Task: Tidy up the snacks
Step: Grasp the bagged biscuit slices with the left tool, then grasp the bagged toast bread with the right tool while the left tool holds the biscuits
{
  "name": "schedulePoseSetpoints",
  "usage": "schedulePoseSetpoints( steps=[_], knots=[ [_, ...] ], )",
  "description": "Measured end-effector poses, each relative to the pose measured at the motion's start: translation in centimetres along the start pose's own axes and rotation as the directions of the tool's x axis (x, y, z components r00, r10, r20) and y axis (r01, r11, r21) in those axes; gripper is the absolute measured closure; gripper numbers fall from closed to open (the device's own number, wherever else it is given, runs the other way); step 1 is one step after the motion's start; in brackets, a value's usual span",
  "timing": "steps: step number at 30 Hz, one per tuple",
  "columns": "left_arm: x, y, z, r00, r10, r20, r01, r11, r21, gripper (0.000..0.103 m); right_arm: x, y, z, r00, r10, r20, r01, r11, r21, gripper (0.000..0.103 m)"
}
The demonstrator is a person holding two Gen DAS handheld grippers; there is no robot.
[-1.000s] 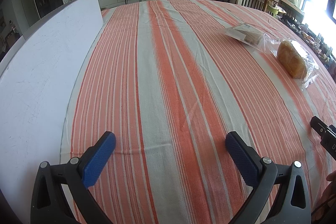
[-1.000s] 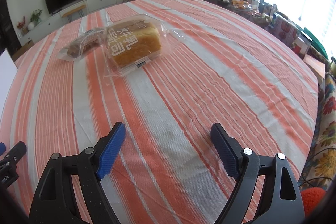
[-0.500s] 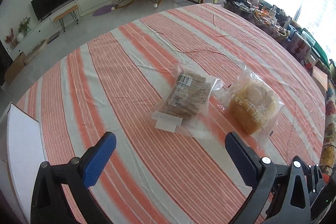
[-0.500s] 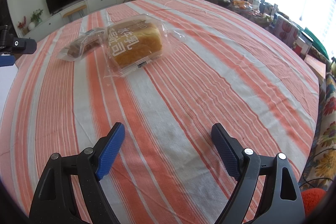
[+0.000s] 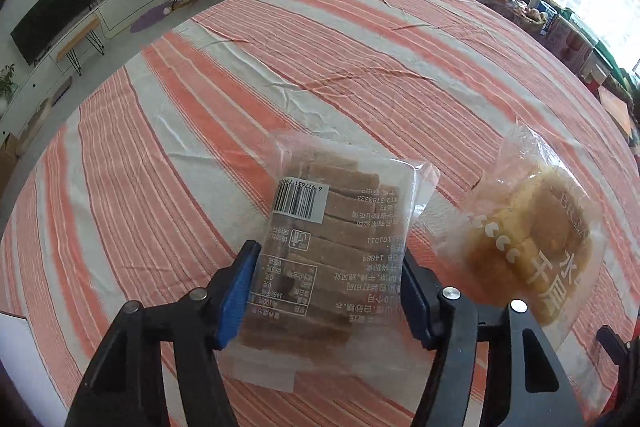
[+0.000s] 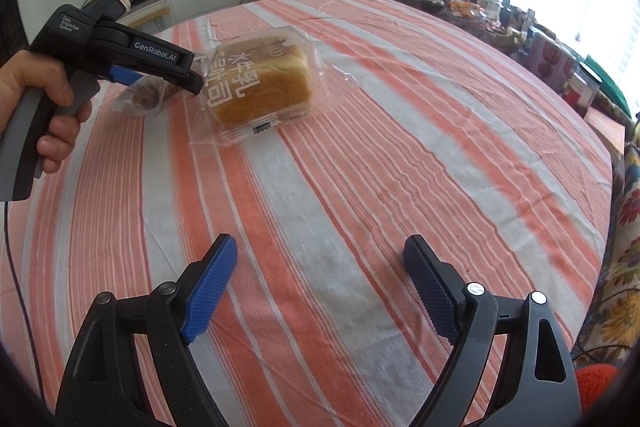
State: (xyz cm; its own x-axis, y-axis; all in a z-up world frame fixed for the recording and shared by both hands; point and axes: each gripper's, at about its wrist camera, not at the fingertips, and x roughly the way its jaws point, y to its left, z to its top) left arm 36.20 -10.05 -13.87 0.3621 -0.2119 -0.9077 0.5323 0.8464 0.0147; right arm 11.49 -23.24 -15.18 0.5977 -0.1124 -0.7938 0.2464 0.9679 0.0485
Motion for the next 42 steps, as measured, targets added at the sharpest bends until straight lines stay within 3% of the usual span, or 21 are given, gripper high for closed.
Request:
schedulePoseSetpoints(
  steps=[5, 12, 16, 20, 24, 25, 38, 40, 42],
  knots=[
    [-2.4, -0.6, -5.2, 0.993, 0.112, 0.044, -0.107, 0.988, -0.109, 0.049, 0.0, 0.0, 0.0, 1.0, 0.0, 0.002, 0.0, 1.0, 0.0, 0.014],
    [-8.6, -0.3, -17.2, 0.987, 0.155, 0.045, -0.132, 0.938, -0.32, 0.049, -0.1, 0.0, 0.0, 1.0, -0.003, 0.003, 0.003, 1.0, 0.001, 0.014],
    [-10.3, -0.3, -21.5, 0.979, 0.19, 0.067, -0.153, 0.918, -0.365, 0.045, 0.0, 0.1, 0.0, 1.0, -0.004, 0.003, 0.004, 1.0, 0.001, 0.014],
    [-9.8, -0.3, -21.6, 0.98, 0.173, 0.103, -0.125, 0.925, -0.359, 0.021, -0.1, 0.2, -0.1, 1.0, -0.007, 0.005, 0.007, 1.0, 0.002, 0.015],
    [-8.8, -1.2, -20.9, 0.967, 0.222, 0.122, -0.174, 0.932, -0.318, 0.0, -0.1, 0.2, -0.1, 1.0, -0.007, 0.005, 0.007, 1.0, 0.001, 0.015],
    [-8.6, -0.9, -21.0, 0.97, 0.205, 0.131, -0.15, 0.928, -0.34, 0.0, -0.1, 0.2, -0.1, 1.0, -0.007, 0.005, 0.007, 1.0, 0.002, 0.015],
    [-8.6, -0.9, -20.7, 0.968, 0.208, 0.139, -0.151, 0.928, -0.34, 0.0, -0.2, 0.1, -0.2, 1.0, 0.003, 0.001, -0.003, 1.0, 0.001, 0.015],
    [-8.6, -0.9, -20.7, 0.968, 0.209, 0.139, -0.151, 0.928, -0.34, 0.0, -0.7, -0.9, -0.1, 0.999, 0.039, 0.009, -0.039, 0.998, 0.057, 0.017],
    [-8.6, -0.9, -20.7, 0.968, 0.208, 0.139, -0.151, 0.928, -0.34, 0.0, -2.1, -3.1, 0.0, 0.993, 0.082, 0.085, -0.096, 0.98, 0.177, 0.017]
  ],
)
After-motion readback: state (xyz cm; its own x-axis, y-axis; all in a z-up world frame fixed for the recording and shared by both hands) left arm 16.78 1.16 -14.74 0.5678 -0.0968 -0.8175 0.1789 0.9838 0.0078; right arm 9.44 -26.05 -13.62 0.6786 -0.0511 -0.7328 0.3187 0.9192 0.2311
